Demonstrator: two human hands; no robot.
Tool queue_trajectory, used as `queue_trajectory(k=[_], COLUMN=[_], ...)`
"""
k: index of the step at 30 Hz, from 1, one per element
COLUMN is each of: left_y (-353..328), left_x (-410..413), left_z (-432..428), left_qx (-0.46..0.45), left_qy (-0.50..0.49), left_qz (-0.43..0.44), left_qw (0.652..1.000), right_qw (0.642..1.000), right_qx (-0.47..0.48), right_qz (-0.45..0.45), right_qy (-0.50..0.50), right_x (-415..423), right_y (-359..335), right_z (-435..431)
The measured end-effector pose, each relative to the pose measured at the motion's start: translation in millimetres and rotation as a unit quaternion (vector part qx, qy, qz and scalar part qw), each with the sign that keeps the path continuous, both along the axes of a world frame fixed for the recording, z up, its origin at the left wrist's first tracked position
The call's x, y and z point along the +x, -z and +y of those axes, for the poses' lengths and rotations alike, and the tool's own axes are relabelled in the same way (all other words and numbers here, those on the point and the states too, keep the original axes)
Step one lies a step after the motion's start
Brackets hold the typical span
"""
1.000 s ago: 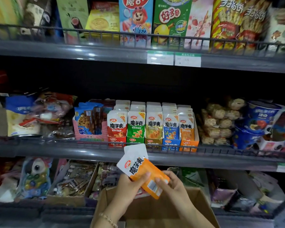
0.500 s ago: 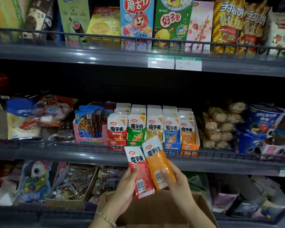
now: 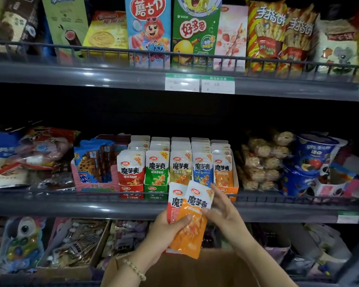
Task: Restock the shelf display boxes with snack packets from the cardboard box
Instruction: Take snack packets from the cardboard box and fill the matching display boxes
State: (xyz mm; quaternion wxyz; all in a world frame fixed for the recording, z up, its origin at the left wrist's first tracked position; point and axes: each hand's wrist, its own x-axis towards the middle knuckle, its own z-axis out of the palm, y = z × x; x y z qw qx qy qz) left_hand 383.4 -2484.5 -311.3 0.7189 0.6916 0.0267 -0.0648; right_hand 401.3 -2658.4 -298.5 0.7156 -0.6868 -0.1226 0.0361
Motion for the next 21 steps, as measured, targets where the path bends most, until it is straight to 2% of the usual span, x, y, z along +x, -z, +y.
queue_trajectory(k=[4, 7, 10, 12, 14, 16, 18, 21], left_y=[-12, -20, -25, -26, -28, -30, -31, -29], left_x=[17, 32, 47, 59, 67, 72, 75, 77], left_z=[-24, -38, -40, -38, -37, -37, -38, -38], left_qx=[0.044, 0.047, 0.023, 0.015, 0.026, 0.038, 0.035, 0.022], left_qy=[0.037, 0.045, 0.023, 0.014, -0.002, -0.02, -0.022, -0.023], left_qz=[-0.015, -0.019, -0.012, -0.01, -0.012, -0.012, -0.017, -0.017], left_qw=[0.998, 0.998, 0.999, 1.0, 1.0, 0.999, 0.999, 0.999], right_qw=[1.0, 0.999, 0.993, 0.978, 0.963, 0.959, 0.966, 0.95], right_qx=[-0.023, -0.036, -0.02, 0.007, 0.001, -0.039, -0.073, -0.243], right_qz=[0.005, 0.011, -0.034, -0.074, -0.129, -0.174, -0.165, -0.164], right_qy=[-0.02, 0.0, 0.111, 0.194, 0.237, 0.222, 0.184, 0.112], right_x=[21, 39, 68, 93, 118, 139, 153, 167], right_y=[-18, -30, -47, -62, -71, -71, -60, -43], right_z=[-28, -53, -81, -93, -95, -87, -77, -72])
